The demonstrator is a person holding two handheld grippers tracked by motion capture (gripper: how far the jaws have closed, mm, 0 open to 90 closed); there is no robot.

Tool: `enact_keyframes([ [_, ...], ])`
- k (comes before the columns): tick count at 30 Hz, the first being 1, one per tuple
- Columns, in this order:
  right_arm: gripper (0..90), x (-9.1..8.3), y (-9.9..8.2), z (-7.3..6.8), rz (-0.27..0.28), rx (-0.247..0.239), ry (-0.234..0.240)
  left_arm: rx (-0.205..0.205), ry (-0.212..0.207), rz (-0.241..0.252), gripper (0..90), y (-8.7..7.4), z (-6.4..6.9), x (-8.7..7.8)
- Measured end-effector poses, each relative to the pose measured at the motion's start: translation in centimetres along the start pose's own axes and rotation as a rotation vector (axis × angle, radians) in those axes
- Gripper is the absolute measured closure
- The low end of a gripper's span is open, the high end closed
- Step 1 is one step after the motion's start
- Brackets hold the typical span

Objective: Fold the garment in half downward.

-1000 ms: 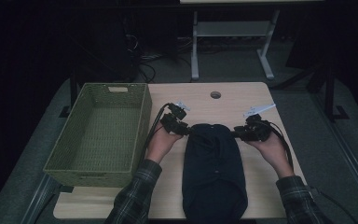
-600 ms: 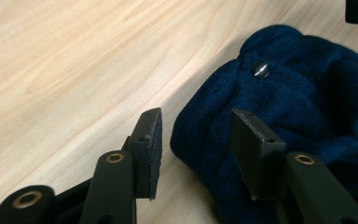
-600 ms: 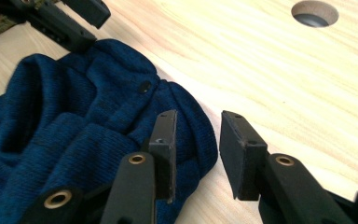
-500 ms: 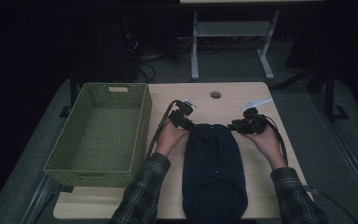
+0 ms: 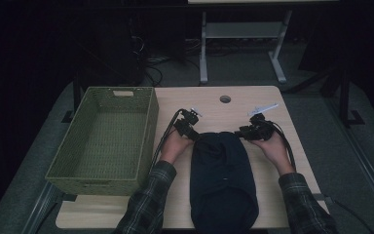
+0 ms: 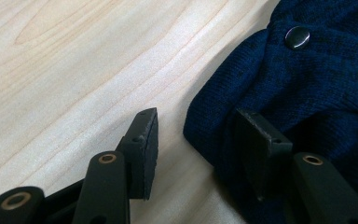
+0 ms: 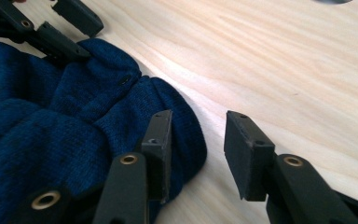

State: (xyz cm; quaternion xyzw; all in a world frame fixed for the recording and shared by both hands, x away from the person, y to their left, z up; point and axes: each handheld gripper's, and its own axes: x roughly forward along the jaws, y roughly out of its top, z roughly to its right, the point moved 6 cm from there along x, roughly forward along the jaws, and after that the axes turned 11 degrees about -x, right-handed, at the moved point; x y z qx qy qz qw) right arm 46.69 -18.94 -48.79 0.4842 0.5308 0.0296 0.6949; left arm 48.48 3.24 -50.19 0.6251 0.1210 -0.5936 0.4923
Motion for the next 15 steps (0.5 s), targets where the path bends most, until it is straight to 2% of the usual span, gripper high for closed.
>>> enact_keyframes([
  [3, 60.6, 0.9, -0.2, -0.1, -0.020, -0.001, 0.016, 0.005, -0.005, -0.001, 49.9, 0.0, 0.0, 0.0],
  [7, 59.7, 2.1, -1.1, -0.3, -0.089, -0.025, 0.026, 0.004, -0.003, 0.007, 50.0, -0.1, 0.0, 0.0],
  [9, 60.4, 2.1, -1.1, -0.4, -0.091, -0.029, 0.021, 0.009, -0.002, 0.012, 50.1, -0.1, -0.1, 0.0],
  [12, 67.2, 2.1, -1.0, -0.6, -0.101, -0.040, 0.014, 0.009, -0.012, 0.014, 52.7, -0.2, 0.1, 0.0],
  [15, 75.6, 2.2, -1.0, -0.8, -0.103, -0.038, 0.032, 0.014, -0.036, 0.010, 60.2, -0.2, 0.3, -0.1],
])
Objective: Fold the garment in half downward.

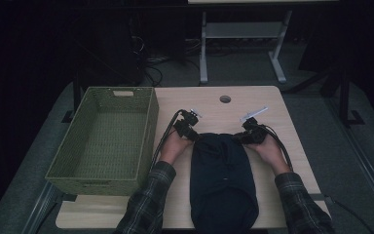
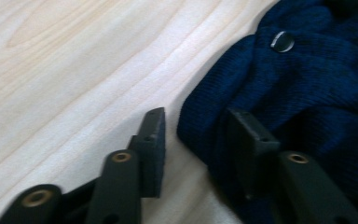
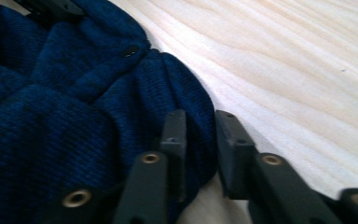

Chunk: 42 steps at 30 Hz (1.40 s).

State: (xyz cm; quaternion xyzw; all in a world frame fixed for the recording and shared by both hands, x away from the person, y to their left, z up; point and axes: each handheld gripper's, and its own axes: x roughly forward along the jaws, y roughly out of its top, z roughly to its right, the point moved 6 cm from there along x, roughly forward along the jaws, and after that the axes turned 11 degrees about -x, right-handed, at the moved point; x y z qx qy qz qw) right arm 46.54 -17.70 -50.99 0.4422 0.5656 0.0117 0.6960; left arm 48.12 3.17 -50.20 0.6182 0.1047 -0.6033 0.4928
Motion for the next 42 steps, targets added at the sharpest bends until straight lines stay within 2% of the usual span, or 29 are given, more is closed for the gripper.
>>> enact_keyframes([
  [3, 80.0, 0.0, 0.0, -0.1, -0.001, 0.007, 0.009, 0.001, -0.023, -0.005, 69.6, -0.1, 0.3, 0.0],
  [7, 81.9, 0.0, 0.2, -0.2, -0.006, -0.012, 0.001, 0.029, 0.000, -0.009, 77.9, 0.0, 0.4, -0.1],
  [10, 82.3, -0.3, 0.4, -0.1, -0.008, -0.038, -0.028, 0.010, 0.008, 0.011, 79.9, 0.2, 0.3, -0.4],
  [12, 82.4, -0.7, 0.7, 0.0, 0.011, -0.037, -0.044, -0.004, 0.008, 0.035, 80.4, 0.5, 0.3, -0.7],
  [15, 82.4, -1.4, 1.2, 0.4, 0.023, -0.033, -0.050, -0.001, 0.019, 0.066, 80.6, 1.2, 0.3, -1.5],
  [20, 82.3, -3.2, 3.0, 0.7, 0.040, -0.058, -0.084, 0.000, 0.035, 0.124, 80.6, 2.4, 0.5, -3.2],
  [27, 82.3, -5.6, 5.3, 1.0, 0.102, -0.075, -0.124, -0.003, 0.059, 0.196, 80.4, 4.1, 1.0, -5.7],
  [30, 82.3, -6.4, 6.1, 1.0, 0.117, -0.091, -0.139, 0.016, 0.075, 0.208, 80.3, 4.8, 1.0, -6.9],
  [37, 82.2, -8.8, 8.3, 1.3, 0.170, -0.134, -0.200, 0.053, 0.115, 0.276, 80.0, 6.9, 1.8, -9.8],
  [42, 81.8, -10.6, 9.6, 1.4, 0.216, -0.137, -0.226, 0.076, 0.124, 0.322, 79.8, 7.9, 2.5, -11.7],
])
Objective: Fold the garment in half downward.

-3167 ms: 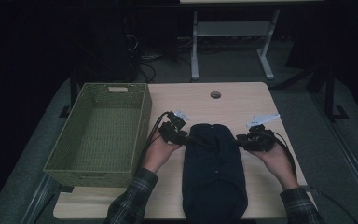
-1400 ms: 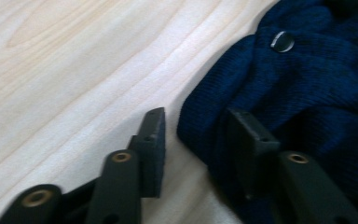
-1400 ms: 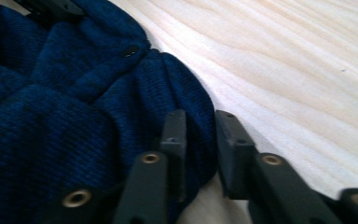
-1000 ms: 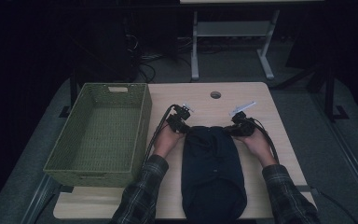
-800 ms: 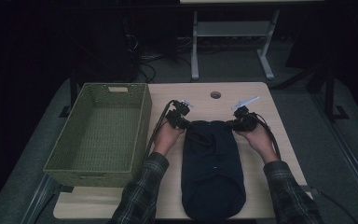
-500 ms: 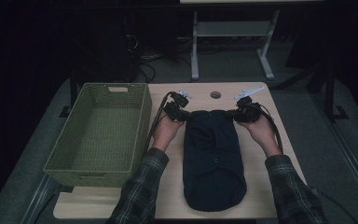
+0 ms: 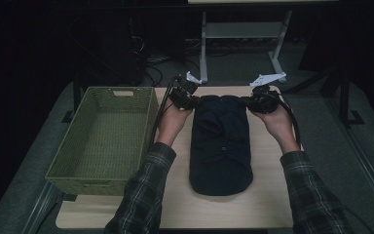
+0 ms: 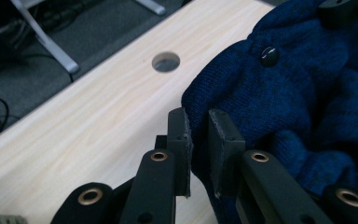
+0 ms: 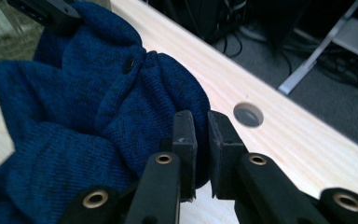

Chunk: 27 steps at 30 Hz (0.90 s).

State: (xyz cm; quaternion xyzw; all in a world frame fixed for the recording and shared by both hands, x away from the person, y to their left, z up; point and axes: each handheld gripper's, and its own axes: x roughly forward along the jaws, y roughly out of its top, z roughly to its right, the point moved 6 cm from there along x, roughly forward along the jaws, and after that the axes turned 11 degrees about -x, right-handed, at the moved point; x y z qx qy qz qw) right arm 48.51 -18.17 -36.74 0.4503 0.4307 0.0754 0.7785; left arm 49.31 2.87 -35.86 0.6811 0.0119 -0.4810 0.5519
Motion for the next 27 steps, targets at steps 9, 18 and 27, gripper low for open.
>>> enact_keyframes([
  [9, 79.9, -1.4, -1.6, -2.5, 0.067, -0.023, 0.021, 0.040, -0.046, 0.018, 78.9, -2.8, 1.6, -1.4],
  [18, 78.7, -2.7, -3.2, -5.3, 0.074, -0.071, 0.012, 0.098, -0.058, 0.023, 77.5, -5.5, 3.8, -2.8],
  [27, 77.2, -3.7, -4.5, -7.7, 0.074, -0.075, 0.064, 0.077, -0.112, 0.001, 76.8, -8.1, 4.7, -3.6],
])
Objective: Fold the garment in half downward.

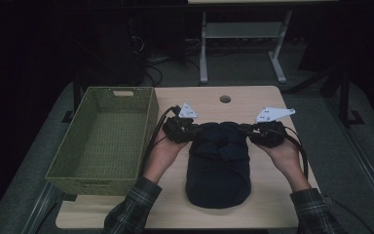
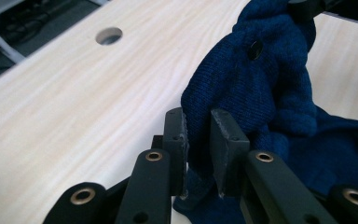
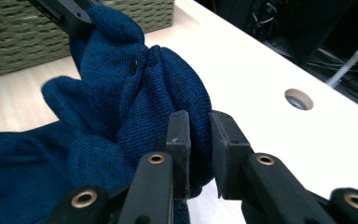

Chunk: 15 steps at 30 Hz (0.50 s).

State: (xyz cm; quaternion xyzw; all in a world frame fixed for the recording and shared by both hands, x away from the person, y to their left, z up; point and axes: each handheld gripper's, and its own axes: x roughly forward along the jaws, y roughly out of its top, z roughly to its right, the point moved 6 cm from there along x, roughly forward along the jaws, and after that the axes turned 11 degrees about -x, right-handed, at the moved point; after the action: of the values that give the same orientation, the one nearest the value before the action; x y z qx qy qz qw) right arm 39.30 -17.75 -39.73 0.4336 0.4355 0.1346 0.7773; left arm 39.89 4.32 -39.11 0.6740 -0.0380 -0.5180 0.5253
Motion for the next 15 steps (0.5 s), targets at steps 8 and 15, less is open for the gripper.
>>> enact_keyframes([
  [8, 76.8, -0.3, -0.7, -1.1, 0.002, 0.021, 0.037, -0.020, -0.044, -0.003, 76.3, -1.4, 0.7, -0.3],
  [15, 76.4, -0.5, -1.6, -2.3, -0.004, 0.032, 0.066, -0.020, -0.086, -0.025, 75.9, -2.8, 1.2, -0.4],
])
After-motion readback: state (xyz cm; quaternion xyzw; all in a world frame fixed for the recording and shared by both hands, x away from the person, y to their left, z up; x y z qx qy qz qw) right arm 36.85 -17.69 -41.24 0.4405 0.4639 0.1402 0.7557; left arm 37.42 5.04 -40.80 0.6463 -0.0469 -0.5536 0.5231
